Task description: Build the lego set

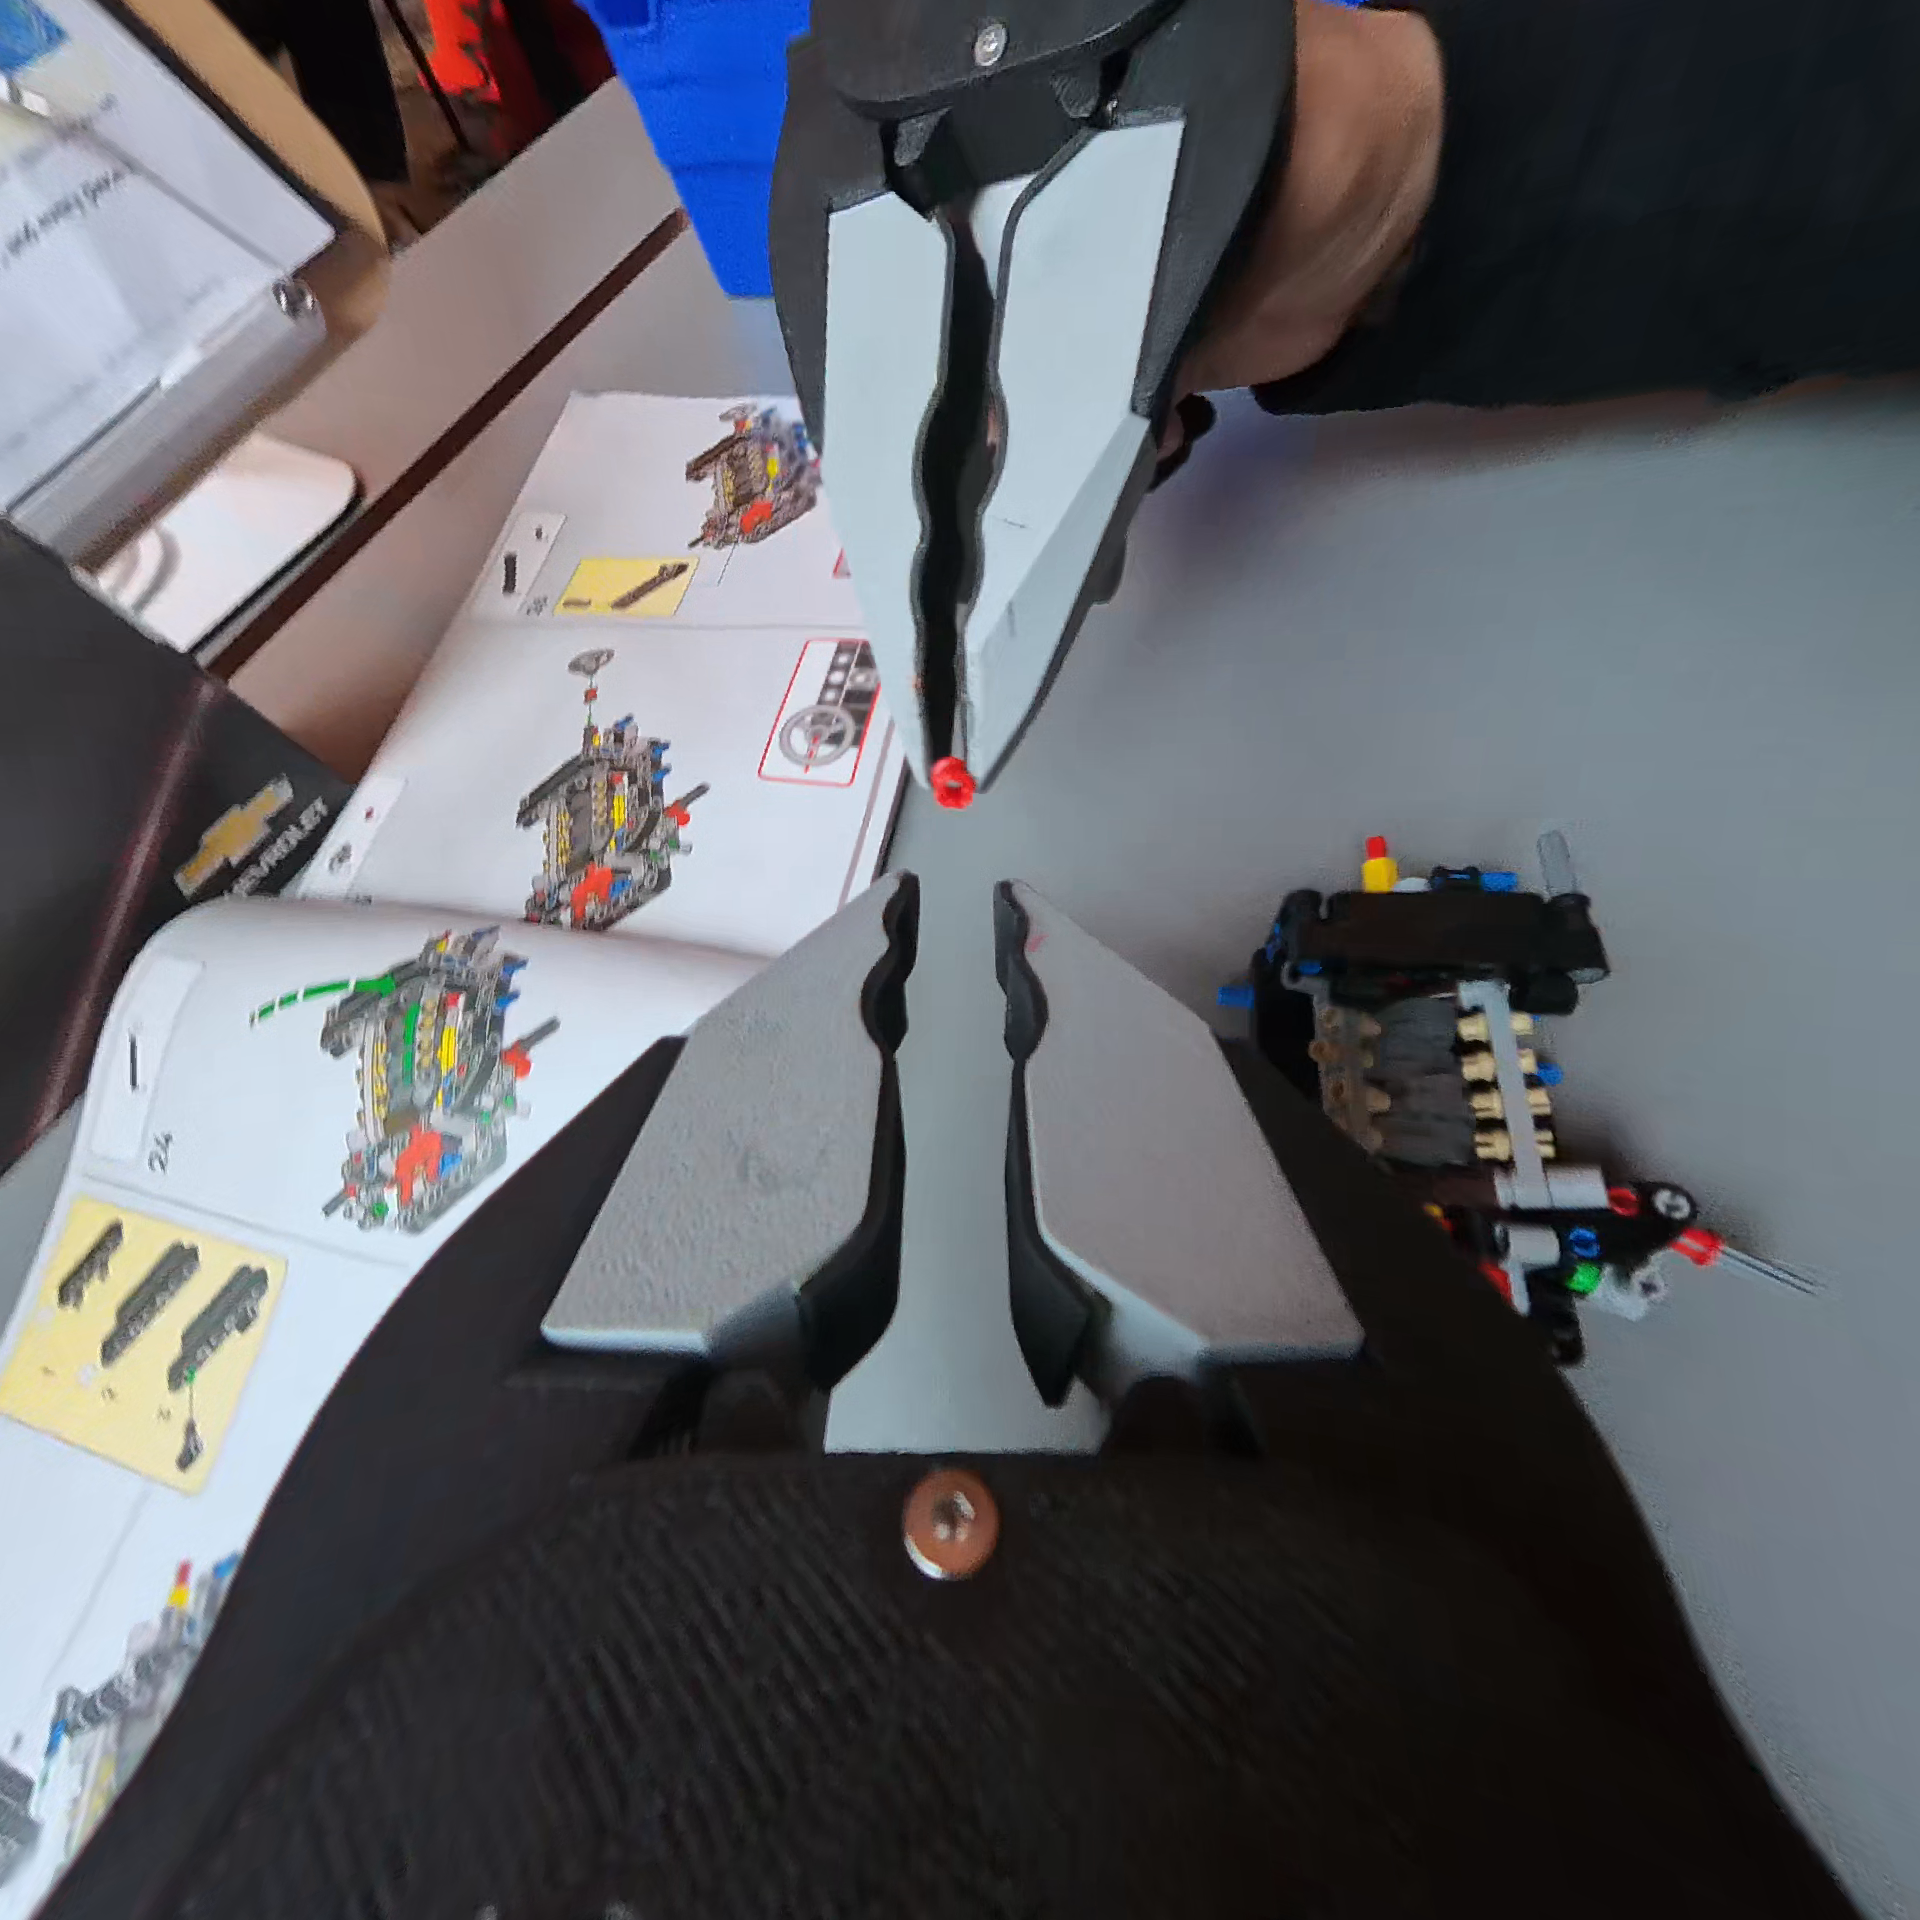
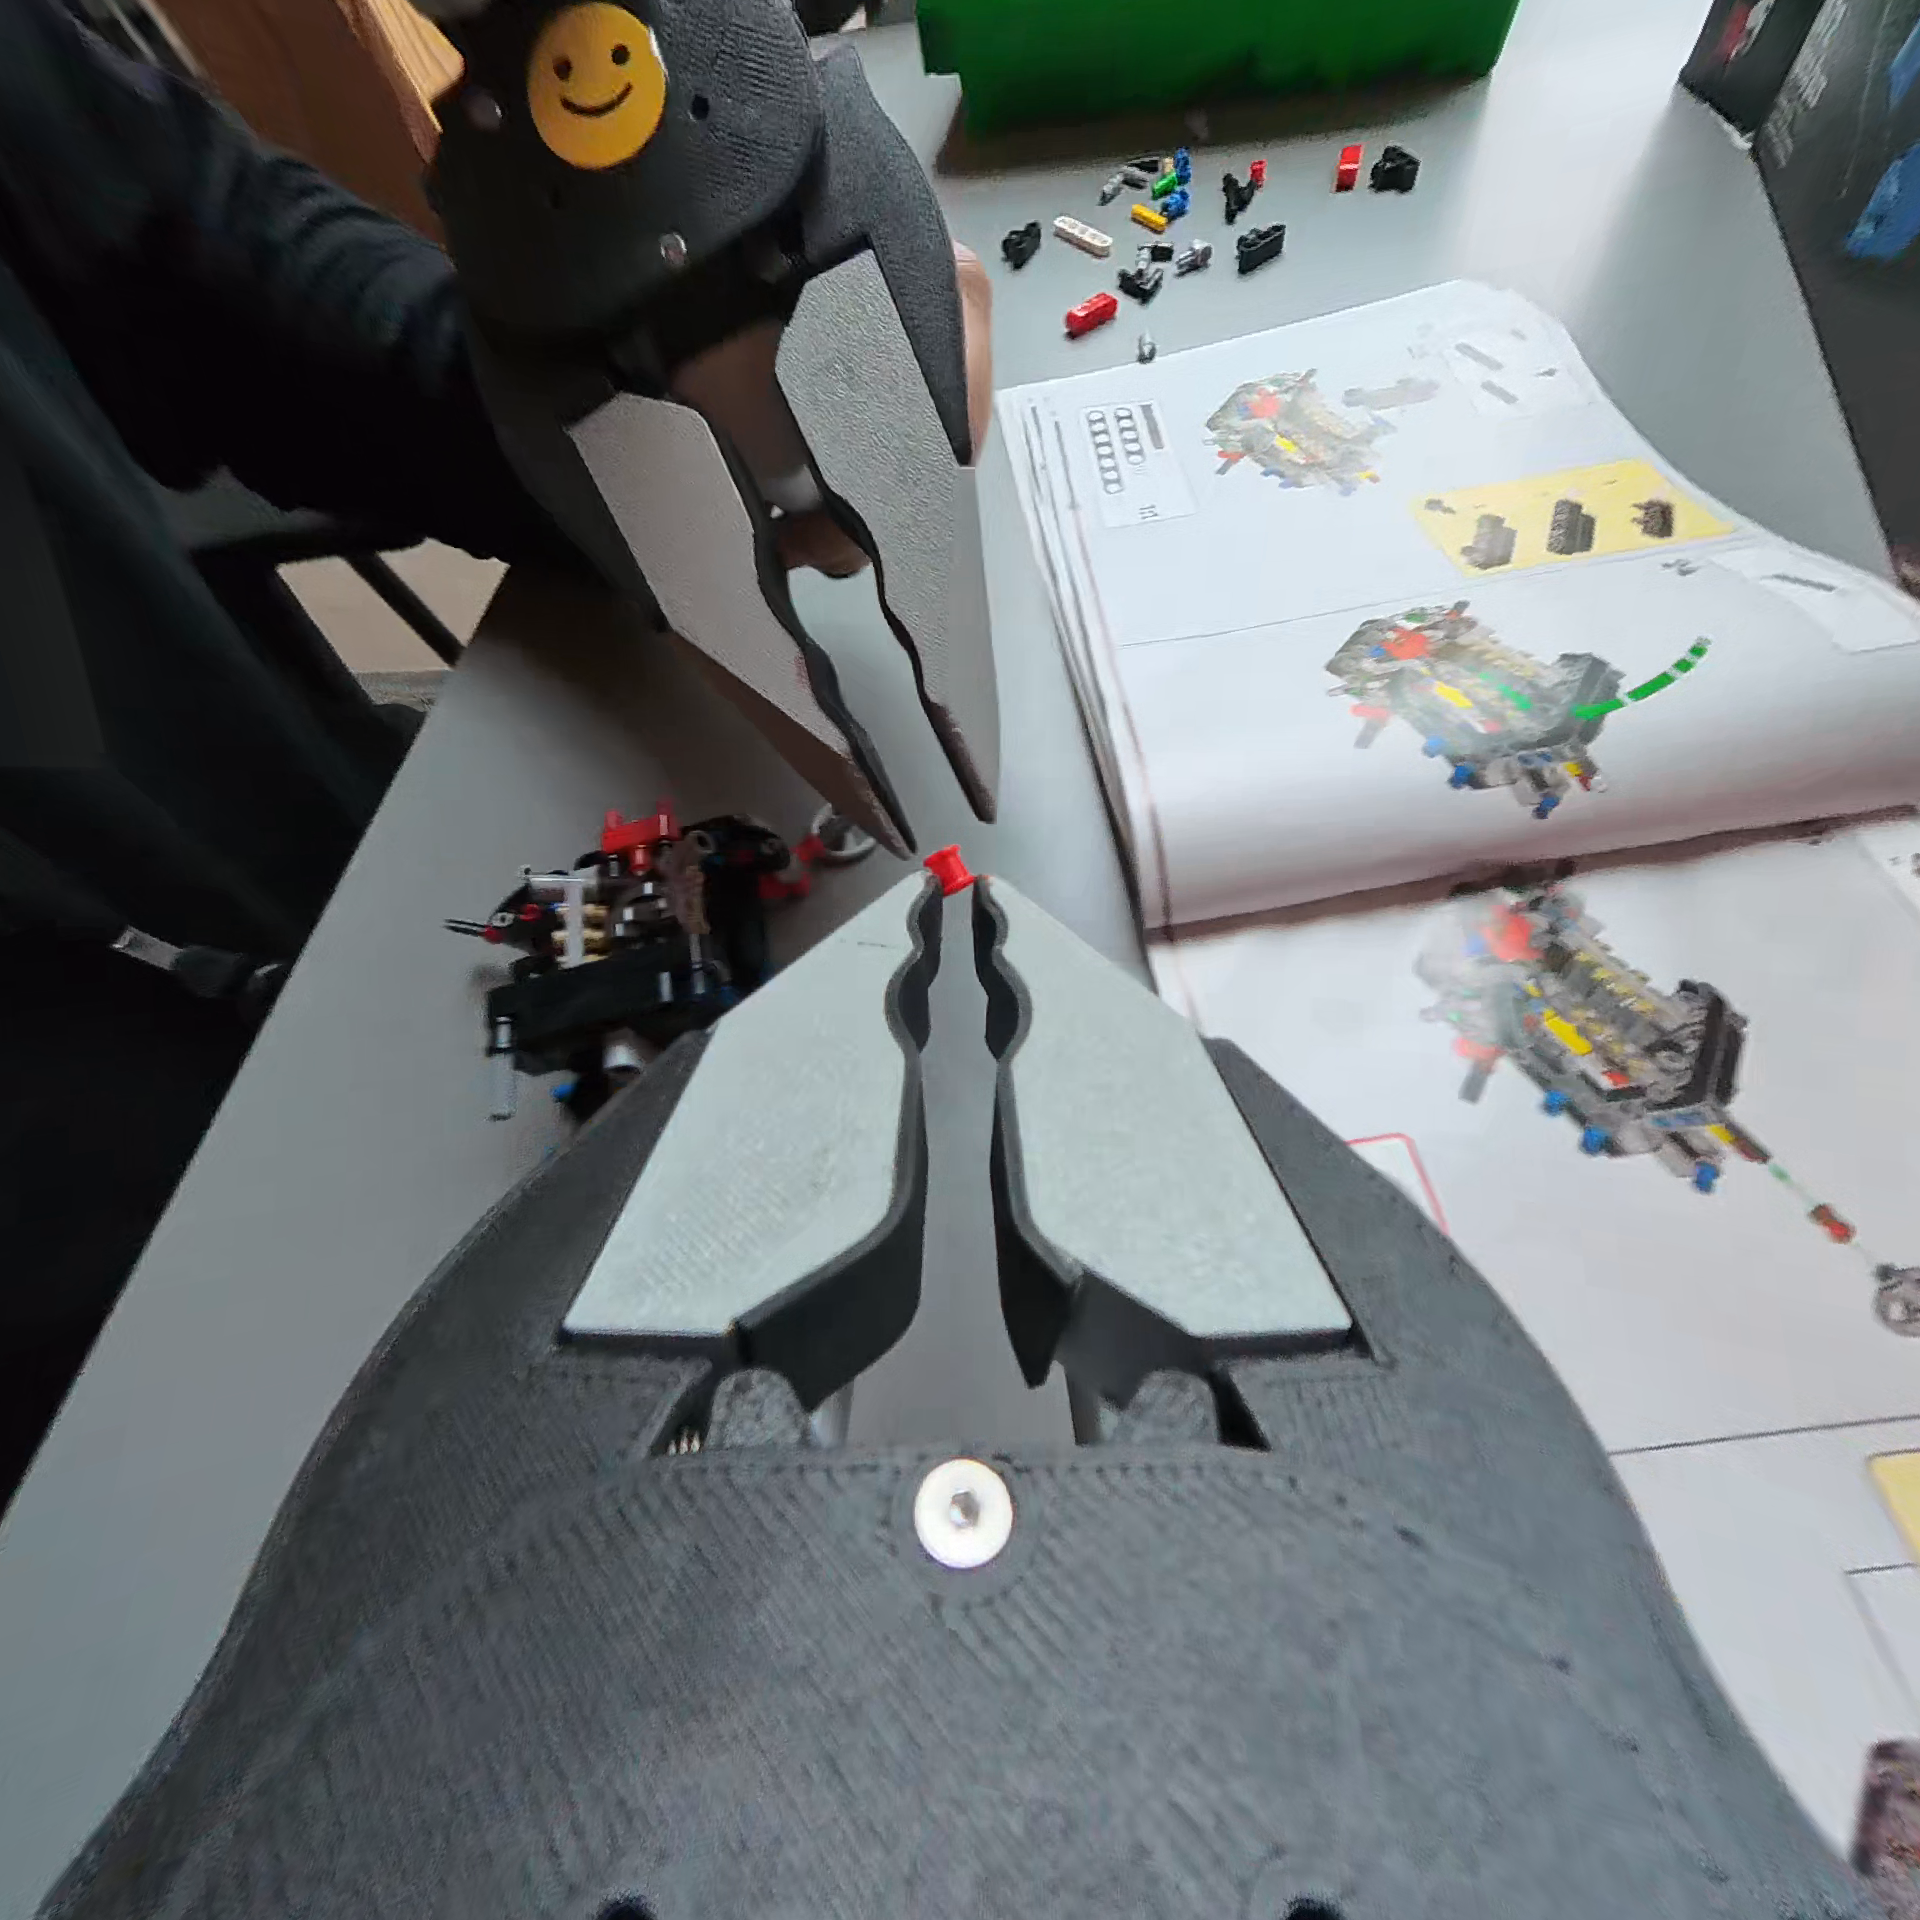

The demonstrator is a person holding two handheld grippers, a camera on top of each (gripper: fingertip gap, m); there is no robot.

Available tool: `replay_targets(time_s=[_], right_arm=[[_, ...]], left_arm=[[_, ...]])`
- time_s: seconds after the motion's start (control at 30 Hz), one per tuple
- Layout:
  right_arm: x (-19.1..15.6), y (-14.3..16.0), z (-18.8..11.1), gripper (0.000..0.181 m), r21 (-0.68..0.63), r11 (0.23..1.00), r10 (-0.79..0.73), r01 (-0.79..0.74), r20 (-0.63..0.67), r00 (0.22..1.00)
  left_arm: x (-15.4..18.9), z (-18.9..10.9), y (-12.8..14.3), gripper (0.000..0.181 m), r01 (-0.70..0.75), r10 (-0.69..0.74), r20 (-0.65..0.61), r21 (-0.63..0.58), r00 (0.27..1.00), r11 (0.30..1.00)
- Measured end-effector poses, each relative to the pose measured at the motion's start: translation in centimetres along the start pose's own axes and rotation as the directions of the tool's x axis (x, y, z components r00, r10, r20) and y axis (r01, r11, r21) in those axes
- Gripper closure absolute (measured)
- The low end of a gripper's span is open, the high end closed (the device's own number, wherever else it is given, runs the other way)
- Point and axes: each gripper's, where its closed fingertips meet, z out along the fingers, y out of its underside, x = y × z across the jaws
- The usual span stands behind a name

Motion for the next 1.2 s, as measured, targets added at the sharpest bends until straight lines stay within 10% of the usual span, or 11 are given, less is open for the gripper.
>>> replay_targets(time_s=[0.13,0.4,0.87,1.2], right_arm=[[-1.0,1.1,-0.5,0.178,-0.015,1.000,0.027,-0.027,-0.034,0.999],[-1.0,1.1,-1.1,0.179,0.013,0.988,-0.141,0.151,-0.280,0.949],[-0.9,0.3,-1.4,0.179,-0.228,0.887,-0.457,0.401,-0.547,0.701],[-1.0,0.4,-1.4,0.179,-0.233,0.894,-0.444,0.382,-0.581,0.683]], left_arm=[[1.6,1.0,-0.8,0.173,-0.029,0.030,-0.036,0.025,0.999,0.999],[1.8,0.5,-2.3,0.174,0.405,-0.367,-0.310,0.066,0.877,0.912],[2.0,0.9,-2.9,0.175,0.575,-0.492,-0.477,0.036,0.728,0.817],[2.2,1.1,-2.7,0.176,0.586,-0.506,-0.477,0.023,0.718,0.810]])
